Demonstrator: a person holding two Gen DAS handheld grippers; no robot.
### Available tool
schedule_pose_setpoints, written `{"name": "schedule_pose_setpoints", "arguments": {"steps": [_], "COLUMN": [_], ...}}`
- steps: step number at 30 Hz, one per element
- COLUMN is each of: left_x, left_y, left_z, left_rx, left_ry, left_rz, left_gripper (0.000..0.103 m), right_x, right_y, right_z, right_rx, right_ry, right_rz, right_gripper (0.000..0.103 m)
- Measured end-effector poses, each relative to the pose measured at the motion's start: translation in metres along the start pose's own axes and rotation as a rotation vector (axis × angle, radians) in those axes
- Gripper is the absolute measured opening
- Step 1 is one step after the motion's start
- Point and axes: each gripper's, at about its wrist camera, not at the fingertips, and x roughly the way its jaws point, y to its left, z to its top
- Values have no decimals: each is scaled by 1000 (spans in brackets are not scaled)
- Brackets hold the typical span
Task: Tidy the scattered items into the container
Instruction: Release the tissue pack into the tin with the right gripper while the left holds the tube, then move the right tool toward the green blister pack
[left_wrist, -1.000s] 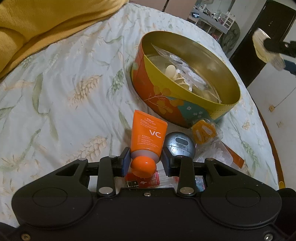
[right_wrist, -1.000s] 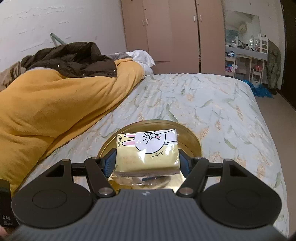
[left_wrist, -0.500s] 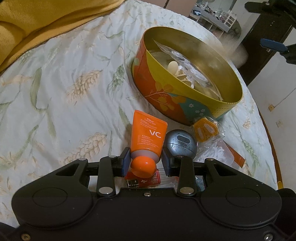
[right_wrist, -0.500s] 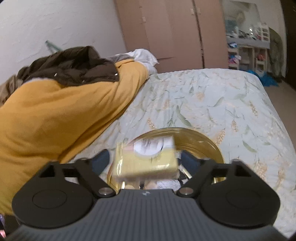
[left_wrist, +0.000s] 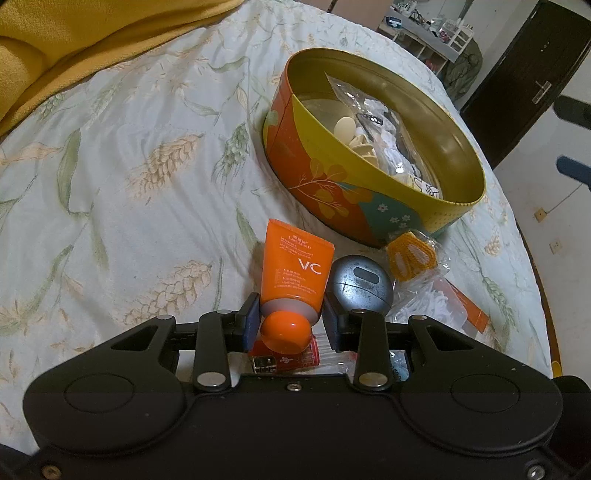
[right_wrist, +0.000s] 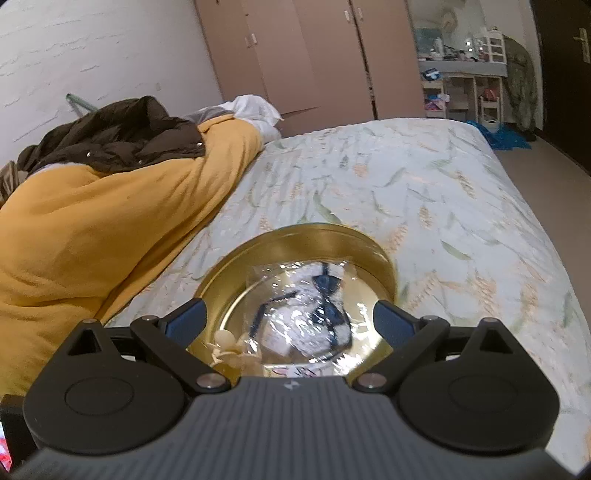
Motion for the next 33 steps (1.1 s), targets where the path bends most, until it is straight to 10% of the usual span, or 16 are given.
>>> {"name": "schedule_pose_setpoints", "arguments": {"steps": [33], "left_x": [-16], "left_y": [-5], "left_z": [-2], "left_rx": [26], "left_ry": [-37], "left_rz": [18], "left_gripper": [33], "right_x": [-56], "right_y": [-8], "right_z": [-124], "right_rx": [6], "right_ry": [241], "right_rz": [9], "right_gripper": [103]}}
